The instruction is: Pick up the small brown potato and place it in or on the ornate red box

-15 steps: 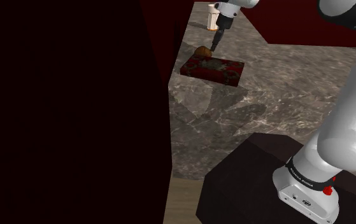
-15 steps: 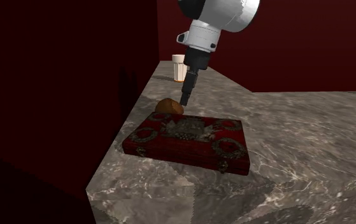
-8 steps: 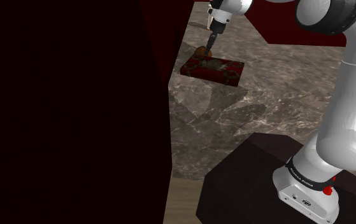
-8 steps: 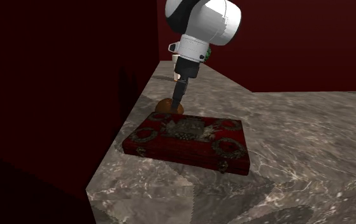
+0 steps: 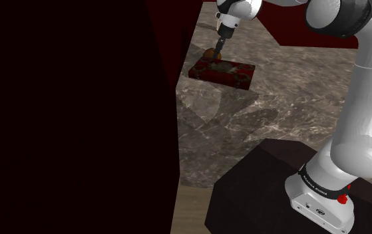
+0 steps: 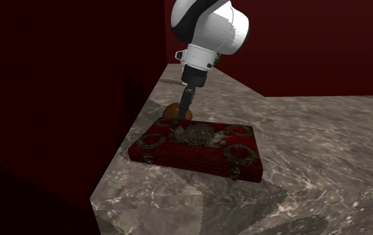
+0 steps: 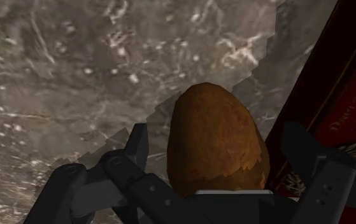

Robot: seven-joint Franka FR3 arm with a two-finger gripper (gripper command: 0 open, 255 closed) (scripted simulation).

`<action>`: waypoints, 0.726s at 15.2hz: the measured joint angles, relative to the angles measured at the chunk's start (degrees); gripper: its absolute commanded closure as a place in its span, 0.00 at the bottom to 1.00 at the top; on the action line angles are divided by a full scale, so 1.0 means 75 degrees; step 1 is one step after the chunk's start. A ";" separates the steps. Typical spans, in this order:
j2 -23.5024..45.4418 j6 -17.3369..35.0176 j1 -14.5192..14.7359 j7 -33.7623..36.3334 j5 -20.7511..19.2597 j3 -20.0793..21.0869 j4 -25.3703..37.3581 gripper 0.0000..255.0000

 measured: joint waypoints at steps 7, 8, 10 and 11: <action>0.0014 -0.0005 0.0003 -0.0008 0.0003 0.0007 -0.0014 1.00; 0.0013 -0.0005 0.0004 -0.0008 0.0003 0.0007 -0.0015 1.00; 0.0013 -0.0005 0.0004 -0.0008 0.0003 0.0007 -0.0015 1.00; 0.0014 -0.0005 0.0004 -0.0008 0.0003 0.0007 -0.0015 1.00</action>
